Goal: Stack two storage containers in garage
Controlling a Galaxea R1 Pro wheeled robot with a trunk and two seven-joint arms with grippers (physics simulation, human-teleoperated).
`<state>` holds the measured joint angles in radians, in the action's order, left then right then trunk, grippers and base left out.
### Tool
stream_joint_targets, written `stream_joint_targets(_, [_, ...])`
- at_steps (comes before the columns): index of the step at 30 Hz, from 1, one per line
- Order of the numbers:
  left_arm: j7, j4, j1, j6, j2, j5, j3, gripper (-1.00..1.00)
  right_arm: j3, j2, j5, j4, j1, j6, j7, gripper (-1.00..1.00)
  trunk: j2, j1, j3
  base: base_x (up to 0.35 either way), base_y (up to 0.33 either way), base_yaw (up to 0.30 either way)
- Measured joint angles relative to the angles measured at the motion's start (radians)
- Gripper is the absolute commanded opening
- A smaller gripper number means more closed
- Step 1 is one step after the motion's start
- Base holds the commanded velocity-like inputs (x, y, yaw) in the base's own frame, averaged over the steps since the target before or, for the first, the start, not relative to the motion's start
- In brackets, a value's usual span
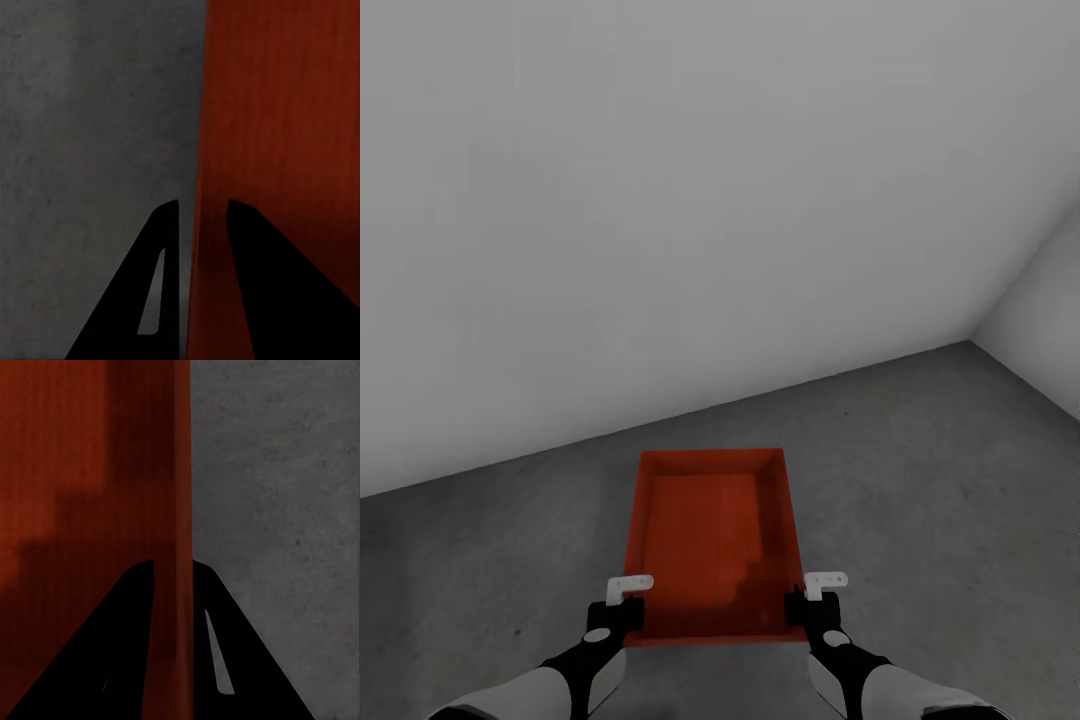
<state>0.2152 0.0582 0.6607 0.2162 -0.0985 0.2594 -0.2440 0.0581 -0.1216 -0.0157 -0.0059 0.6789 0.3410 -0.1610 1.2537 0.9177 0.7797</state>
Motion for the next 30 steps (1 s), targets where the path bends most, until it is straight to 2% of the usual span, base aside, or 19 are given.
stream_joint_targets(7, [0.001, -0.001, 0.0, 0.0, -0.001, 0.0, 0.0, -1.0, -0.001, 0.001, -0.001, 0.0, 0.0, -0.001, 0.001, -1.0, 0.0, 0.0, 0.0, 0.0, -0.115, 0.0])
stream_joint_targets(30, [0.001, -0.001, 0.0, 0.001, -0.001, -0.001, 0.002, -1.0, -0.001, 0.001, 0.0, 0.0, 0.0, -0.001, 0.002, -1.0, 0.0, 0.0, 0.0, 0.0, -0.003, 0.022])
